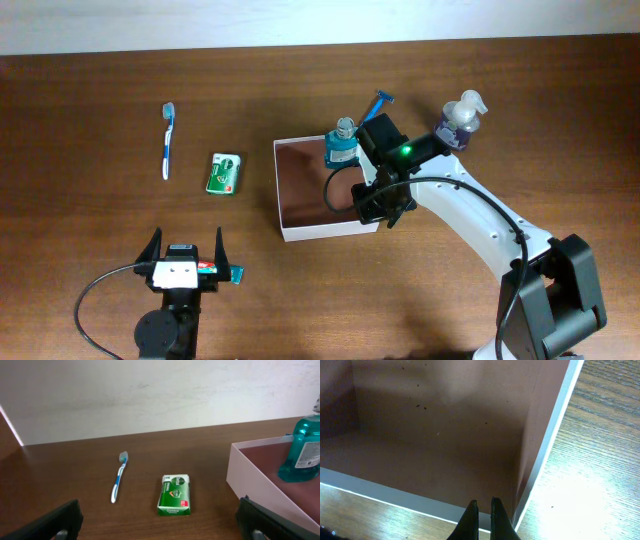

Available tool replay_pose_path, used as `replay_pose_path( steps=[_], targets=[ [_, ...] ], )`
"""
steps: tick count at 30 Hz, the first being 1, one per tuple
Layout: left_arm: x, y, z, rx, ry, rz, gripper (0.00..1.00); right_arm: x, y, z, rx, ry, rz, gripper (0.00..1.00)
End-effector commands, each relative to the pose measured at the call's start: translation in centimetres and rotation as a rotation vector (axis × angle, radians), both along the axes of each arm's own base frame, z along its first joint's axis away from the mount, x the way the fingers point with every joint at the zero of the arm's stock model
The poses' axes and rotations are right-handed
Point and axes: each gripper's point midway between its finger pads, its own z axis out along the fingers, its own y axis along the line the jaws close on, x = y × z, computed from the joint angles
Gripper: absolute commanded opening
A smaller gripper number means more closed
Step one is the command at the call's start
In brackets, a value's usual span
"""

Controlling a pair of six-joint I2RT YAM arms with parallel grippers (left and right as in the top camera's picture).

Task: Pack container
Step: 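Lower the mouthwash bottle into the box and open the right gripper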

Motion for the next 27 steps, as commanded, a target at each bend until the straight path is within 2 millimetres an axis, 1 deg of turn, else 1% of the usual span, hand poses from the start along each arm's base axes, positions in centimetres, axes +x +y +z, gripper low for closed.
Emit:
replay_pose_path(
  steps=[1,16,20,27],
  targets=[
    [0.0,0.0,-0.2,0.021,0.008,0.003,1.0,-0.4,-0.2,-0.5,-0.009,0.017,0.01,0.04],
    [0.0,0.1,-0.2,0.02,0.008,0.003,0.99,-0.8,0.2,-0.4,0.016,0.039,0.011,0.04],
    [0.0,0.1,-0.2,0.02,0.008,0.003,0.99,-0.6,0.3,-0.4,0.02,0.029,0.01,0.04],
    [0.0,0.1,-0.2,0.02,0.008,0.003,0.99,0.7,0.9,-0.2,0.047,-0.025,0.011,0.04]
  ],
)
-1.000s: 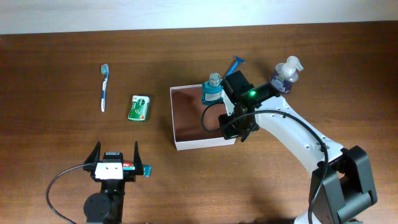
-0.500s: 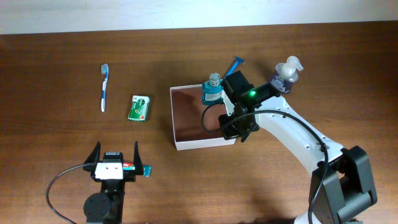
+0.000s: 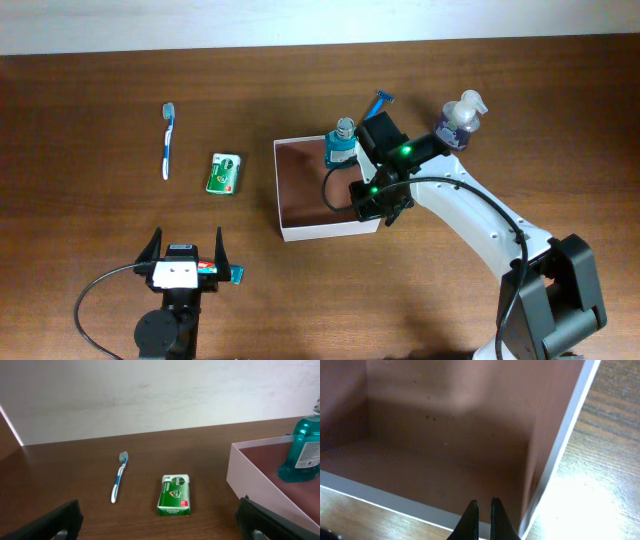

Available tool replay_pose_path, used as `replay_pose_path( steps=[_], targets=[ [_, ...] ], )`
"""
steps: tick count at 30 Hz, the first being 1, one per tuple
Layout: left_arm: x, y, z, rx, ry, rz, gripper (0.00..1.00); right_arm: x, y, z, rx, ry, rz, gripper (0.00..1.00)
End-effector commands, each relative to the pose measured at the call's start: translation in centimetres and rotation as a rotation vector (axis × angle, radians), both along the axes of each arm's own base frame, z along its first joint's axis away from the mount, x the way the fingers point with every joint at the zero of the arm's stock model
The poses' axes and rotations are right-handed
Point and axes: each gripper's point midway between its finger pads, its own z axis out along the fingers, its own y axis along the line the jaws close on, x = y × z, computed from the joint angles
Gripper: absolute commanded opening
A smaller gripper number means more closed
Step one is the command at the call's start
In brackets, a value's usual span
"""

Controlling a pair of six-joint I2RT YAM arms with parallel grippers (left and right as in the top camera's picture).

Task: Pack container
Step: 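Lower the mouthwash bottle into the box and open the right gripper, then raise the right gripper and move it right toward the purple soap bottle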

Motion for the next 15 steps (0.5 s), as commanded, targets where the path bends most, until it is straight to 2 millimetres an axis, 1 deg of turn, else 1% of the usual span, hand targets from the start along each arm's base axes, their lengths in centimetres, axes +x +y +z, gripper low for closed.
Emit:
replay_pose_path(
  steps=[1,3,5,7,10,11,14,15],
  targets=[
    [0.0,0.1,-0.2,0.021,0.008,0.003,1.0,0.0,0.3,-0.3,0.014,0.0,0.01,0.04],
    [0.0,0.1,-0.2,0.021,0.008,0.003,0.99,0.3,0.4,-0.1,0.019,-0.01,0.009,0.05],
    [0.0,0.1,-0.2,0.021,0.008,0.003,0.99,0.8,0.6,0.6,0.026,-0.026,0.009,0.06],
    [0.0,0.1,-0.2,0.021,0.008,0.003,0.99,1.3,0.9,1.6,0.036,-0.045,0.01,0.24],
    [0.0,0.1,-0.2,0.021,0.008,0.003,0.99,2.0,1.2,3.7,0.051,-0.078,0.013,0.31],
    [0.0,0.1,-0.2,0.021,0.008,0.003,1.0,2.1,1.3,4.5,0.055,-0.092,0.025,0.36],
    [0.0,0.1,-0.2,0.021,0.008,0.003,0.99,2.2,1.3,6.9,0.062,-0.134,0.064,0.45],
    [0.0,0.0,-0.2,0.02,0.008,0.003,0.99,2.2,1.0,7.5,0.054,-0.146,0.059,0.48]
  ],
)
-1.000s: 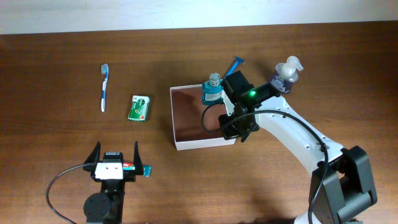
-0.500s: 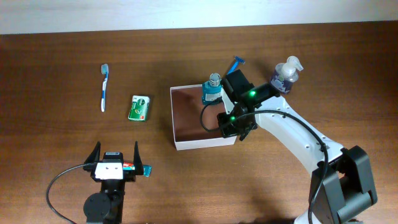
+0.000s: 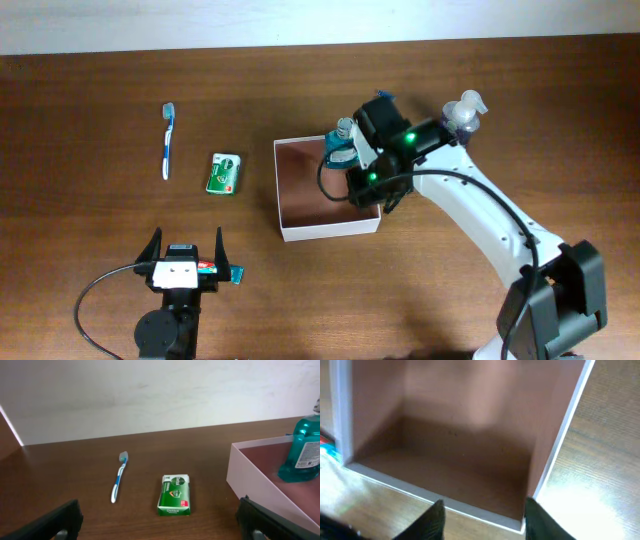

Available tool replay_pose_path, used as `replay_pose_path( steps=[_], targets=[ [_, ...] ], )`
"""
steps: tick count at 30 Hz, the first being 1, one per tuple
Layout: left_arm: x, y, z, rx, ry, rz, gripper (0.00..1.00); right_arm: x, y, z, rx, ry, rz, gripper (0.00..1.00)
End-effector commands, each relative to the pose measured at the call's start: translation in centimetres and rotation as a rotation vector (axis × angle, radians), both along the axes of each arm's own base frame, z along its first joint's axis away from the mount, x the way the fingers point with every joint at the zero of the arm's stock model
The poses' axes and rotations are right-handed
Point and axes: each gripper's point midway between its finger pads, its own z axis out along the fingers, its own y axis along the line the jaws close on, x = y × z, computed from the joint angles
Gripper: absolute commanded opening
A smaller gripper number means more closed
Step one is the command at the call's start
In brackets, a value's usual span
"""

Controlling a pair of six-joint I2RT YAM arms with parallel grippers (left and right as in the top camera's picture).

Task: Pack container
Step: 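Raise the right gripper and move it right toward the purple soap bottle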

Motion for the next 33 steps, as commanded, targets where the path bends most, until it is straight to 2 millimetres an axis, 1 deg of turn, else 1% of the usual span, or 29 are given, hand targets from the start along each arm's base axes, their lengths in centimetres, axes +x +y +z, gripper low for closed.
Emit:
replay_pose_path(
  steps=[1,4,7,10,13,15,17,19,22,25,28,33],
  targets=[
    [0.0,0.1,-0.2,0.021,0.008,0.003,0.99,0.7,-0.3,3.9,0.008,-0.101,0.022,0.5],
    [0.0,0.1,-0.2,0.021,0.008,0.003,0.99,0.8,-2.2,5.6,-0.042,-0.151,-0.012,0.52],
    [0.0,0.1,-0.2,0.021,0.008,0.003,0.99,1.2,-4.6,6.9,-0.077,-0.191,-0.069,0.53],
    [0.0,0.1,-0.2,0.021,0.008,0.003,0.99,1.3,-7.5,8.1,-0.084,-0.205,-0.148,0.53],
    [0.0,0.1,-0.2,0.021,0.008,0.003,0.99,1.3,-10.9,9.1,-0.09,-0.21,-0.242,0.54],
    [0.0,0.1,-0.2,0.021,0.008,0.003,0.99,1.3,-13.2,9.5,-0.088,-0.206,-0.311,0.59],
    [0.0,0.1,-0.2,0.021,0.008,0.003,1.0,1.2,-14.8,9.6,-0.076,-0.193,-0.363,0.72],
    [0.0,0.0,-0.2,0.02,0.008,0.003,0.99,1.0,-16.3,9.4,-0.061,-0.166,-0.411,0.76],
    [0.0,0.1,-0.2,0.021,0.008,0.003,0.99,0.8,-17.7,9.1,-0.07,-0.145,-0.452,0.79],
    [0.0,0.1,-0.2,0.021,0.008,0.003,0.99,0.8,-18.5,9.0,-0.074,-0.142,-0.477,0.86],
    [0.0,0.1,-0.2,0.021,0.008,0.003,0.99,1.2,-19.0,9.0,-0.076,-0.155,-0.488,0.88],
    [0.0,0.1,-0.2,0.021,0.008,0.003,0.99,2.8,-19.8,9.6,-0.102,-0.231,-0.503,0.89]
  ],
)
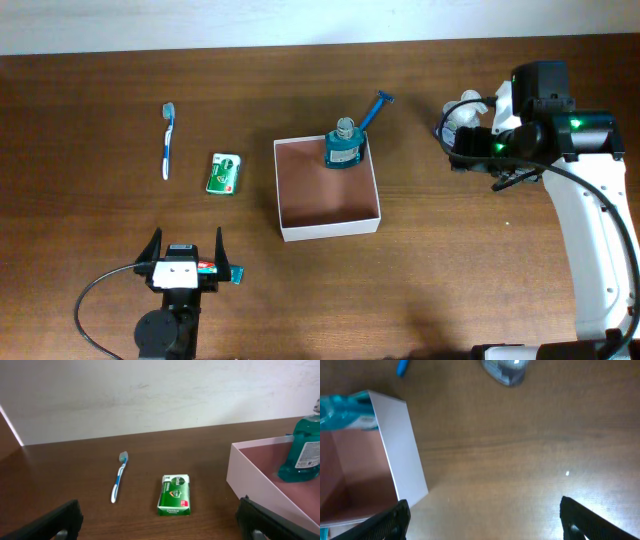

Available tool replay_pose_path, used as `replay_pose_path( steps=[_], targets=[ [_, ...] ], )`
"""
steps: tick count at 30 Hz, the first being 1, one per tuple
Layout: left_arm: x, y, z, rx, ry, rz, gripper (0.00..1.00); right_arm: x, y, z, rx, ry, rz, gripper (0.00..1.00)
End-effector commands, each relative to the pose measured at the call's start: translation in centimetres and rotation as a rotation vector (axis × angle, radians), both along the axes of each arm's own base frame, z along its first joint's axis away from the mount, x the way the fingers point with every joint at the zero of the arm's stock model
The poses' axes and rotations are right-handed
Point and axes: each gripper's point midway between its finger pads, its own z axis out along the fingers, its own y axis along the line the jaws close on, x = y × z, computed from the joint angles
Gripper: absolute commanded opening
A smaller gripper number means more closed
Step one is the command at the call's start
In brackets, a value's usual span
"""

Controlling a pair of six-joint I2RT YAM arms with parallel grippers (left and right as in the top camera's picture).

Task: Pack container
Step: 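Raise the right gripper and move it right toward the purple soap bottle, then lower the right gripper onto the soap pump bottle and grasp it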

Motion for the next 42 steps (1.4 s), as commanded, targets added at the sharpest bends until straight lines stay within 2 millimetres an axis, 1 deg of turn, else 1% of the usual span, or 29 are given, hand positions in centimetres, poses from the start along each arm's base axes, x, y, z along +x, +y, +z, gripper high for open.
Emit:
replay_pose_path(
  steps=[1,6,11,14,17,19,24,28,32,35,38,42],
  targets=[
    [0.0,0.1,-0.2,0.02,0.008,0.003,0.99,1.0,-0.9,1.2,-0.033,-0.063,-0.016,0.89],
    [0.0,0.1,-0.2,0.02,0.008,0.003,0.99,2.5,-1.1,1.9,-0.043,-0.134,-0.021,0.98],
    [0.0,0.1,-0.2,0.02,0.008,0.003,0.99,4.7,-1.3,2.8,-0.051,-0.229,-0.026,0.98],
    [0.0,0.1,-0.2,0.02,0.008,0.003,0.99,5.7,-1.4,2.8,-0.056,-0.256,-0.028,0.98],
    [0.0,0.1,-0.2,0.02,0.008,0.003,0.99,6.9,-2.3,2.7,-0.103,-0.281,-0.055,0.98],
    [0.0,0.1,-0.2,0.02,0.008,0.003,0.99,8.1,-3.0,2.5,-0.14,-0.307,-0.064,0.98],
    [0.0,0.1,-0.2,0.021,0.008,0.003,0.99,10.9,-3.2,1.7,-0.209,-0.353,0.036,0.98],
    [0.0,0.1,-0.2,0.02,0.008,0.003,0.99,12.6,-3.2,0.9,-0.286,-0.373,0.152,0.98],
    [0.0,0.1,-0.2,0.021,0.008,0.003,0.99,13.9,-3.4,0.6,-0.329,-0.398,0.201,0.98],
    [0.0,0.1,-0.2,0.02,0.008,0.003,0.99,14.7,-3.4,1.0,-0.332,-0.434,0.196,0.98],
    [0.0,0.1,-0.2,0.021,0.008,0.003,0.99,15.1,-3.3,1.2,-0.331,-0.453,0.196,0.98],
    [0.0,0.1,-0.2,0.02,0.008,0.003,0.99,15.5,-3.4,0.3,-0.33,-0.441,0.197,0.98]
  ],
)
